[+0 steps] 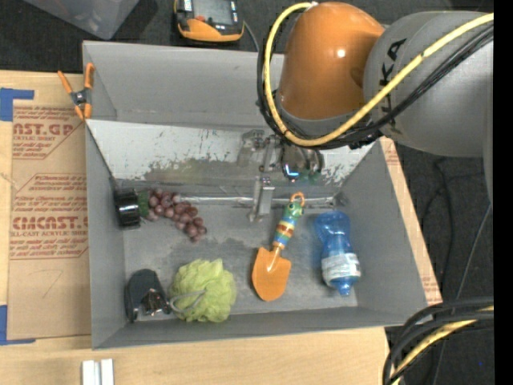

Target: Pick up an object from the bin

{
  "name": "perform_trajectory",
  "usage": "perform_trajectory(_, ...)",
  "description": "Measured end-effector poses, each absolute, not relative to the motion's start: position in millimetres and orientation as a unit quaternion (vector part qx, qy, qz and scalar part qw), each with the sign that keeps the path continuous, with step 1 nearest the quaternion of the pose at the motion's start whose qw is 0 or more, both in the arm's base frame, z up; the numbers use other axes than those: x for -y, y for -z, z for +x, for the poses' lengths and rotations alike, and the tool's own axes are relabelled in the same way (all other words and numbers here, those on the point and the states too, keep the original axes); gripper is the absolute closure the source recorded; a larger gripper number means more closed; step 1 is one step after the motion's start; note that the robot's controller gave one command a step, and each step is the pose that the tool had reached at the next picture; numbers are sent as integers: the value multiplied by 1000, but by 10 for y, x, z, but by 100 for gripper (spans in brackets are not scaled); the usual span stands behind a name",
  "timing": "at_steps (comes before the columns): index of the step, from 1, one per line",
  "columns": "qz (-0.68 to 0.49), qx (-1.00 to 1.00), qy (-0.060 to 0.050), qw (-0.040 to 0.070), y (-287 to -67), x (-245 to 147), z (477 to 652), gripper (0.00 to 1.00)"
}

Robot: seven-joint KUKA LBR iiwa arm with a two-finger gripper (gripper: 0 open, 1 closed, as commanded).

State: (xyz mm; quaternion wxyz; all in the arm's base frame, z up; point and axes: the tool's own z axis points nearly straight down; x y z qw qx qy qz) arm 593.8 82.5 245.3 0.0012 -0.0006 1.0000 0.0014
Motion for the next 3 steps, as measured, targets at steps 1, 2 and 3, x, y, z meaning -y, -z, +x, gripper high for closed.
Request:
perform_trajectory(1, -1, -1000, -1, 1, -2453, -824, 5938, 0)
perform_trajectory(2, -62, -998, -1, 2, -2170, -389, 5805, 0)
perform_trajectory(3, -110, -994, -1, 4, -2139, -359, 5719, 0)
